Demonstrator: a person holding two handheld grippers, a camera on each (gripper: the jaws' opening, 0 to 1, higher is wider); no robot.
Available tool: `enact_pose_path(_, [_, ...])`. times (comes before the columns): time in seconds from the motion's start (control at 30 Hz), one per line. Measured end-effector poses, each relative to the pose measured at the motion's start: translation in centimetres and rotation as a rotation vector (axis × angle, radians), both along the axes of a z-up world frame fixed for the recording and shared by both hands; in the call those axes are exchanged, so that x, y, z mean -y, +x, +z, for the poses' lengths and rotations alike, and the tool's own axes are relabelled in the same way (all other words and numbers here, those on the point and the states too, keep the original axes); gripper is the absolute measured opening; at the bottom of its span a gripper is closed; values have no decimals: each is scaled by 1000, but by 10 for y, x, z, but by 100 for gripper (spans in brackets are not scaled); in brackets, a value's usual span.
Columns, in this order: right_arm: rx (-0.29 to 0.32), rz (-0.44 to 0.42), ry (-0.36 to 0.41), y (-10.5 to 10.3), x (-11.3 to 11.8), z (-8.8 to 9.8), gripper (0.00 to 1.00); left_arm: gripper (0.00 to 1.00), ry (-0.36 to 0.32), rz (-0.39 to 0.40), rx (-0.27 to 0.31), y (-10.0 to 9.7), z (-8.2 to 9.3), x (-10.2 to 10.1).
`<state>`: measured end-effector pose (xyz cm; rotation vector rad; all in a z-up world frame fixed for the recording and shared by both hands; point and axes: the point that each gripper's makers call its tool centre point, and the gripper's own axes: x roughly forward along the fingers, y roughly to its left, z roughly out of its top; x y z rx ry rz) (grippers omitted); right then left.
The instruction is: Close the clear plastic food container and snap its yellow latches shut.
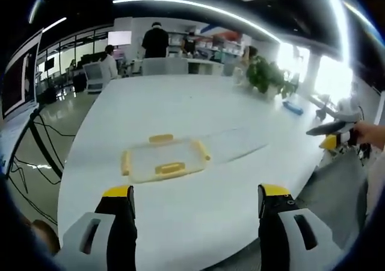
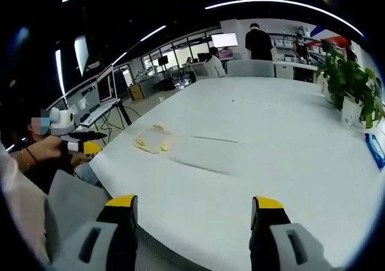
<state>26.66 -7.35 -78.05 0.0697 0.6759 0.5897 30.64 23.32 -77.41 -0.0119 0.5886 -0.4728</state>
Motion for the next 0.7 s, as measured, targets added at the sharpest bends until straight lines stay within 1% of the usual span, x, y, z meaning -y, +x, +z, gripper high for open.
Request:
enact_pose_path(0.4, [-7,21,-1,15,-10,-2,77,82,14,-25,-10,14,-3,-1])
enact_pose_path(0.57, [-11,62,-21,19,-17,-5,77,81,19,-41,-14,20,-4,-2])
enact_pose_path(0.7, [-5,87,-36,24,-22,-4,77,81,31,-60,-21,25,-7,-3])
